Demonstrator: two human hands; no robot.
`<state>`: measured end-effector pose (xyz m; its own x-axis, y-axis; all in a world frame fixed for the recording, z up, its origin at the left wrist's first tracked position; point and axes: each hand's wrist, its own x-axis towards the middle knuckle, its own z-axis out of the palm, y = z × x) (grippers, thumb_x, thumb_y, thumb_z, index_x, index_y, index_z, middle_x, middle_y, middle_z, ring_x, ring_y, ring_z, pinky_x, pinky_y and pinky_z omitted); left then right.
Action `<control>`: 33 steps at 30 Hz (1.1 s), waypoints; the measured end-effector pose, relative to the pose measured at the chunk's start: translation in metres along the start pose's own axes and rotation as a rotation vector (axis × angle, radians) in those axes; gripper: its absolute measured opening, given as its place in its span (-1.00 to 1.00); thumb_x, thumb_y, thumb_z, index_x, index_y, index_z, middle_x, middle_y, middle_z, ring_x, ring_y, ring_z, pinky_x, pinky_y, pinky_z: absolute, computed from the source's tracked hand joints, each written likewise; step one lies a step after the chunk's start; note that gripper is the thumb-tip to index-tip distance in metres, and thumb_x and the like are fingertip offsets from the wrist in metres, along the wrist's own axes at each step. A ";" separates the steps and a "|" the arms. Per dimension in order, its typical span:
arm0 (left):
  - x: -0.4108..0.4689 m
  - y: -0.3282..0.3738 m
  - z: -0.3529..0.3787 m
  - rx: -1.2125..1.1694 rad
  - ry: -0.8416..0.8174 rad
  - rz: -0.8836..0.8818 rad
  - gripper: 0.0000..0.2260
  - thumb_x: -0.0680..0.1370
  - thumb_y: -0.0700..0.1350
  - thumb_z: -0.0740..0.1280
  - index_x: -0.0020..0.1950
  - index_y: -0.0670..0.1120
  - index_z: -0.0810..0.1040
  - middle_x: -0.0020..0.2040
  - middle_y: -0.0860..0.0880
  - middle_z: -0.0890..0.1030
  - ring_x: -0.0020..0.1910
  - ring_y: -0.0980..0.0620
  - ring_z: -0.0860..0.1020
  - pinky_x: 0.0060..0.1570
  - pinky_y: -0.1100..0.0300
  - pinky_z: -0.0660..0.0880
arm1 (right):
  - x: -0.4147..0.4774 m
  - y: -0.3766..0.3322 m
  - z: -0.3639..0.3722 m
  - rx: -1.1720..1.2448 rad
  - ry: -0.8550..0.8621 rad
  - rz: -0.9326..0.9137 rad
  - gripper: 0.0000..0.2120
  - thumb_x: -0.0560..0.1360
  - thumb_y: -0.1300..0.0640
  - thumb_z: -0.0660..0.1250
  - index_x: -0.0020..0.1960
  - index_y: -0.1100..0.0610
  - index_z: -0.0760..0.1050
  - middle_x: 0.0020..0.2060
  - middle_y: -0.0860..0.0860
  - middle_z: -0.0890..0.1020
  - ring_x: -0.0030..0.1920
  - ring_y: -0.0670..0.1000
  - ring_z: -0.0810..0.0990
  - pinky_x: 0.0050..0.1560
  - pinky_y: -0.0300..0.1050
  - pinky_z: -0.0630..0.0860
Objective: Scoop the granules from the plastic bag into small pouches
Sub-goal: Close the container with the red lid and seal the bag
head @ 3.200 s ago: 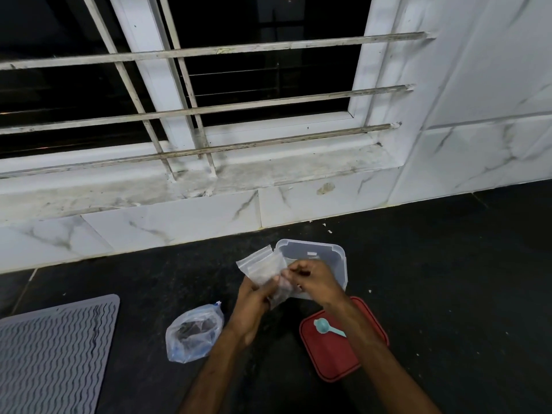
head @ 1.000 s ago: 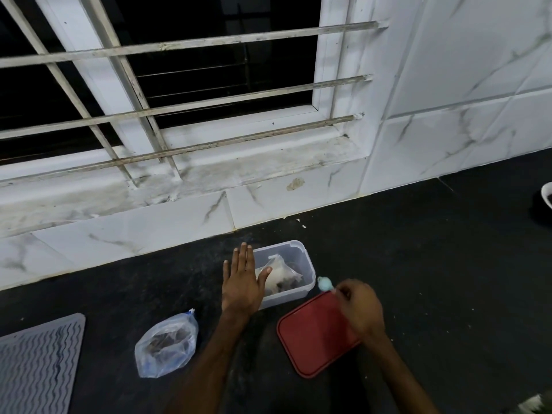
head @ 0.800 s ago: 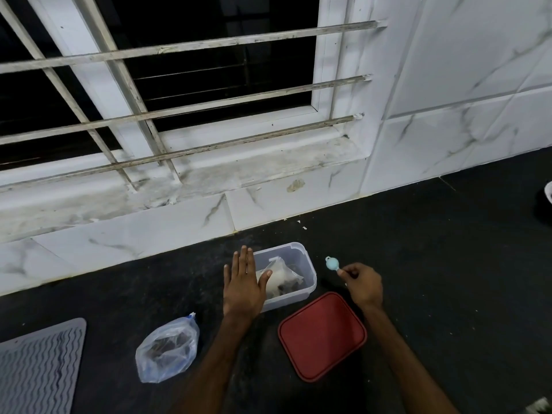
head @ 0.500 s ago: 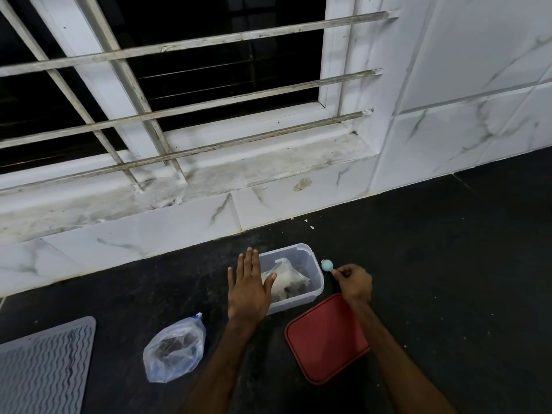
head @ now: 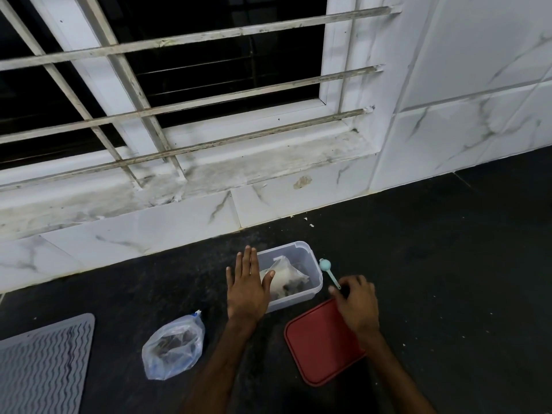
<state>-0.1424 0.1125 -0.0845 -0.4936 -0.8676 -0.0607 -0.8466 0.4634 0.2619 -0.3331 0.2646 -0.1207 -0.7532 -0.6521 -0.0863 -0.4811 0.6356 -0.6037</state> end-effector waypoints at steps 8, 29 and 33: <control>0.001 -0.001 0.002 -0.107 0.003 0.010 -0.39 0.64 0.21 -0.06 0.61 -0.04 -0.11 0.62 0.02 -0.12 0.59 0.03 -0.16 0.56 0.04 -0.12 | -0.025 0.007 -0.019 -0.354 -0.451 0.030 -0.02 0.20 -0.12 0.60 0.50 -0.05 0.19 0.40 0.00 0.27 0.40 0.13 0.25 0.35 0.23 0.34; -0.007 -0.017 -0.011 -1.350 -0.002 -0.335 -0.44 0.52 0.40 0.07 0.31 0.11 0.54 0.22 -0.09 0.63 0.20 -0.06 0.60 0.26 -0.14 0.50 | -0.013 -0.083 -0.056 -0.022 0.033 -0.964 -0.63 0.41 0.32 0.14 0.13 0.13 0.56 0.19 -0.03 0.58 0.34 -0.03 0.40 0.44 -0.12 0.27; -0.006 -0.030 -0.015 -1.397 -0.042 -0.375 -0.42 0.53 0.40 0.03 0.14 0.04 0.64 0.08 -0.05 0.69 0.13 -0.05 0.64 0.23 -0.08 0.52 | 0.014 -0.061 -0.021 -0.109 -0.203 -0.932 -0.52 0.29 0.45 0.23 0.09 0.02 0.46 0.32 -0.11 0.47 0.48 -0.14 0.20 0.41 0.12 0.30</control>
<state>-0.1111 0.1016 -0.0770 -0.3166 -0.8791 -0.3564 -0.0548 -0.3581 0.9321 -0.3235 0.2255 -0.0686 0.0407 -0.9675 0.2497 -0.8945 -0.1466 -0.4224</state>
